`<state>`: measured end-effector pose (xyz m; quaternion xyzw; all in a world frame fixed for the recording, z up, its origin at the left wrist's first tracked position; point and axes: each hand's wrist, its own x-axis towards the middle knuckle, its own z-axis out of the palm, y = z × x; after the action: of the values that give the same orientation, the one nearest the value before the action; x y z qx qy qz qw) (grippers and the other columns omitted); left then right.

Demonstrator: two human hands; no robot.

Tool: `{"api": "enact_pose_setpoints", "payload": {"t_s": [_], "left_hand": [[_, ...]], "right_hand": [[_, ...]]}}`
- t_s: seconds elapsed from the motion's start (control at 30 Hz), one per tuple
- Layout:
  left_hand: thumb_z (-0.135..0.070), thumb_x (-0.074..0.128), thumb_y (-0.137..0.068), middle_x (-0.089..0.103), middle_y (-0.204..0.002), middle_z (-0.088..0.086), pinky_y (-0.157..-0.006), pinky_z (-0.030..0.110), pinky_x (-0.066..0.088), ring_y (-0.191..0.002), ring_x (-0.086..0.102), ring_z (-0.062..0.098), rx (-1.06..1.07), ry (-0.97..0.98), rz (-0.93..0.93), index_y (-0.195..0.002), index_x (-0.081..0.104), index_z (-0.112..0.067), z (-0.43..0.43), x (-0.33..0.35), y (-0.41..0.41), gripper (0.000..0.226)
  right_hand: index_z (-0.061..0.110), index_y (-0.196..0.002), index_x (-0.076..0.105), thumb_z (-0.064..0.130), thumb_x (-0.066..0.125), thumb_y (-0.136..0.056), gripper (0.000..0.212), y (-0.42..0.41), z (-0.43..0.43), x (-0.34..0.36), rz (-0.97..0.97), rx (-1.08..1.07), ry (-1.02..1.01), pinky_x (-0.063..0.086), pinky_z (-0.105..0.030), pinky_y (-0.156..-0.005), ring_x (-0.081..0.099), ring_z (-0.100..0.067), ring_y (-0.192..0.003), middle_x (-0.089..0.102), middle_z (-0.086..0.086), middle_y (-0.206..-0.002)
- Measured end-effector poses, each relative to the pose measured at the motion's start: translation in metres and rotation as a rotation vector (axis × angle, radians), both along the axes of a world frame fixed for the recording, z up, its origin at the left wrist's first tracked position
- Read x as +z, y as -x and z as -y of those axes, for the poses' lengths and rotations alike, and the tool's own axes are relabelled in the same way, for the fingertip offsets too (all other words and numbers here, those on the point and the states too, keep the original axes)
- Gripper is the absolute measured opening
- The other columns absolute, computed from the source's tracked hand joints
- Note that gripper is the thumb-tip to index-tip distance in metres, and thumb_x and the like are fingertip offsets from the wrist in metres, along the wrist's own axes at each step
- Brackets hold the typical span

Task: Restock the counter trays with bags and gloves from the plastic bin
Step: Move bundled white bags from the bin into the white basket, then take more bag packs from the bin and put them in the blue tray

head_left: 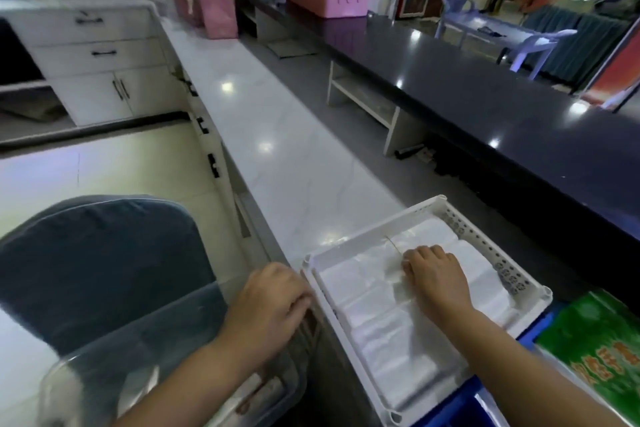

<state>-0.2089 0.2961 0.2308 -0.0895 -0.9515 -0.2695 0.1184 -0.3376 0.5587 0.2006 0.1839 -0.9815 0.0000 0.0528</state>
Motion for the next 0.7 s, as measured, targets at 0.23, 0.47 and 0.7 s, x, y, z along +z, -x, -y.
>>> {"api": "enact_pose_setpoints", "payload": {"t_s": [0.23,0.47,0.7], "left_hand": [[-0.011,0.072,-0.077,0.072,-0.082,-0.003,-0.072,0.035,0.047,-0.085,0.062,0.021,0.240,0.028,0.030,-0.083,0.074,-0.018,0.125,0.000,-0.058,0.010],[-0.014,0.068,-0.079,0.073,-0.084,-0.005,-0.064,0.026,0.038,-0.086,0.061,0.020,0.459,-0.023,0.199,-0.086,0.073,-0.021,0.256,-0.052,-0.137,0.011],[-0.019,0.067,-0.079,0.072,-0.085,0.002,-0.060,0.026,0.043,-0.079,0.064,0.024,0.554,-0.052,0.379,-0.086,0.074,-0.025,0.315,-0.111,-0.204,0.011]], "right_hand": [[0.009,-0.075,0.066,0.014,0.058,-0.089,0.017,-0.045,0.101,0.037,-0.150,0.083,0.143,0.042,-0.029,-0.062,0.061,-0.032,-0.069,0.070,-0.011,-0.077],[0.012,-0.075,0.067,0.014,0.067,-0.081,0.006,-0.132,0.259,0.035,-0.078,0.243,0.342,0.049,-0.033,-0.052,0.061,-0.026,-0.066,0.068,-0.006,-0.072],[0.013,-0.068,0.065,0.021,0.065,-0.082,0.016,-0.191,0.356,-0.052,0.244,0.308,0.224,0.044,-0.033,-0.050,0.061,-0.024,-0.064,0.066,-0.004,-0.067]]}}
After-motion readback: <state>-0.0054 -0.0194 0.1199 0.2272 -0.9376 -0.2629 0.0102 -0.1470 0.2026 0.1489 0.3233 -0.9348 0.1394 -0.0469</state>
